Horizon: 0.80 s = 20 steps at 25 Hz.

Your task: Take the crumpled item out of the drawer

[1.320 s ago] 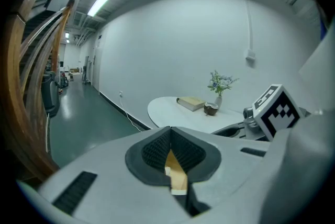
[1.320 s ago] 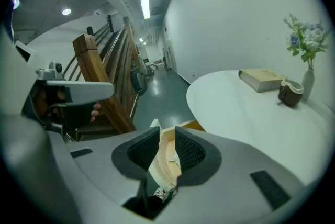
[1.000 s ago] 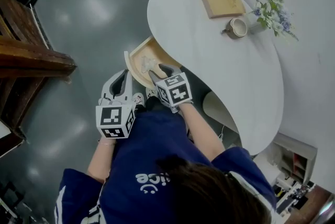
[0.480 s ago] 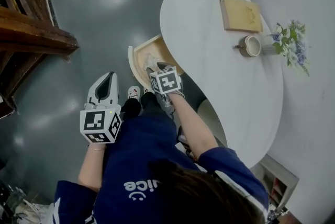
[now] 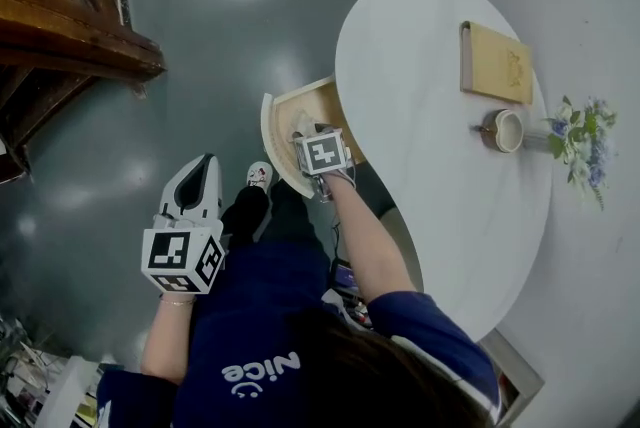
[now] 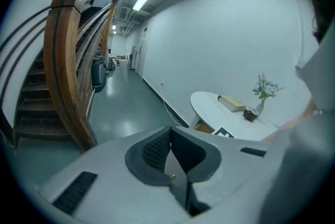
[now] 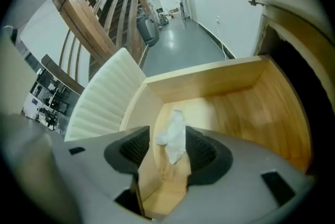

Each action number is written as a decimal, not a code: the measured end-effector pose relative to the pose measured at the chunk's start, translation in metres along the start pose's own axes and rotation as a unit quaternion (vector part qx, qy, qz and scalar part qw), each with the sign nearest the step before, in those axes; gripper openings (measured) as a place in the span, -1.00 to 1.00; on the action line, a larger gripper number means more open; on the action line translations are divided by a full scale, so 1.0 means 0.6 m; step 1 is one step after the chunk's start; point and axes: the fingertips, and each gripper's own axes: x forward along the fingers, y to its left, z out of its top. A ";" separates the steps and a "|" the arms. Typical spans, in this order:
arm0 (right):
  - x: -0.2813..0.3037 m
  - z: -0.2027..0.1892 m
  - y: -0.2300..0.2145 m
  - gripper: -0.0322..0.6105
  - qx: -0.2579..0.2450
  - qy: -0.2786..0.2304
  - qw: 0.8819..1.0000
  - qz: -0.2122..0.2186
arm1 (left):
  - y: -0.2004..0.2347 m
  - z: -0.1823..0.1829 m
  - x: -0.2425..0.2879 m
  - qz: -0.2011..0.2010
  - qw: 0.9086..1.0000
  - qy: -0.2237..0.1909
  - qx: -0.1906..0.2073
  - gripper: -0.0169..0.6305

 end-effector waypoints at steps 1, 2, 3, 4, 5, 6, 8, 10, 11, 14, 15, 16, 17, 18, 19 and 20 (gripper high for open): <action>0.009 0.003 -0.001 -0.19 -0.004 0.003 1.000 0.005 | 0.003 -0.003 0.001 0.006 1.000 0.004 0.011 -0.93; 0.017 0.002 -0.003 -0.14 -0.005 0.008 1.000 0.009 | 0.006 -0.008 0.001 0.011 1.000 0.009 0.017 -0.93; 0.026 -0.003 -0.007 -0.10 -0.003 0.016 1.000 0.011 | 0.008 -0.015 0.000 0.016 1.000 0.014 0.018 -0.93; 0.035 -0.010 -0.010 -0.10 -0.002 0.024 1.000 0.011 | 0.011 -0.024 -0.002 0.020 0.999 0.021 0.016 -0.93; 0.043 -0.017 -0.013 -0.10 -0.003 0.032 0.999 0.008 | 0.015 -0.033 -0.005 0.026 0.999 0.027 0.014 -0.93; 0.052 -0.023 -0.016 -0.09 -0.007 0.042 0.999 0.004 | 0.021 -0.040 -0.007 0.032 0.999 0.033 0.012 -0.93; 0.069 -0.037 -0.022 -0.09 -0.018 0.068 0.997 -0.011 | 0.033 -0.052 -0.009 0.044 0.998 0.041 0.008 -0.93; 0.078 -0.045 -0.033 -0.09 -0.032 0.083 0.996 -0.025 | 0.035 -0.063 -0.009 0.048 0.998 0.043 0.003 -0.93; 0.082 -0.049 -0.035 -0.09 -0.037 0.086 0.995 -0.026 | 0.033 -0.069 -0.011 0.048 0.998 0.045 0.001 -0.93; 0.100 -0.044 -0.029 -0.08 -0.044 0.088 0.995 -0.019 | 0.037 -0.076 -0.015 0.052 0.997 0.050 0.001 -0.93; 0.105 -0.041 -0.028 -0.08 -0.045 0.092 0.995 -0.019 | 0.038 -0.076 -0.015 0.054 0.997 0.050 0.001 -0.93; 0.107 -0.038 -0.027 -0.08 -0.047 0.095 0.994 -0.020 | 0.038 -0.076 -0.013 0.055 0.997 0.049 0.001 -0.93; 0.108 -0.036 -0.028 -0.08 -0.048 0.097 0.994 -0.022 | 0.037 -0.077 -0.011 0.055 0.997 0.048 0.000 -0.93; 0.108 -0.036 -0.028 -0.09 -0.050 0.098 0.994 -0.025 | 0.035 -0.078 -0.011 0.055 0.997 0.048 -0.002 -0.93; 0.108 -0.038 -0.028 -0.10 -0.052 0.098 0.993 -0.028 | 0.034 -0.079 -0.012 0.055 0.997 0.048 -0.005 -0.93; 0.109 -0.040 -0.028 -0.11 -0.056 0.098 0.993 -0.031 | 0.034 -0.081 -0.015 0.057 0.997 0.048 -0.009 -0.93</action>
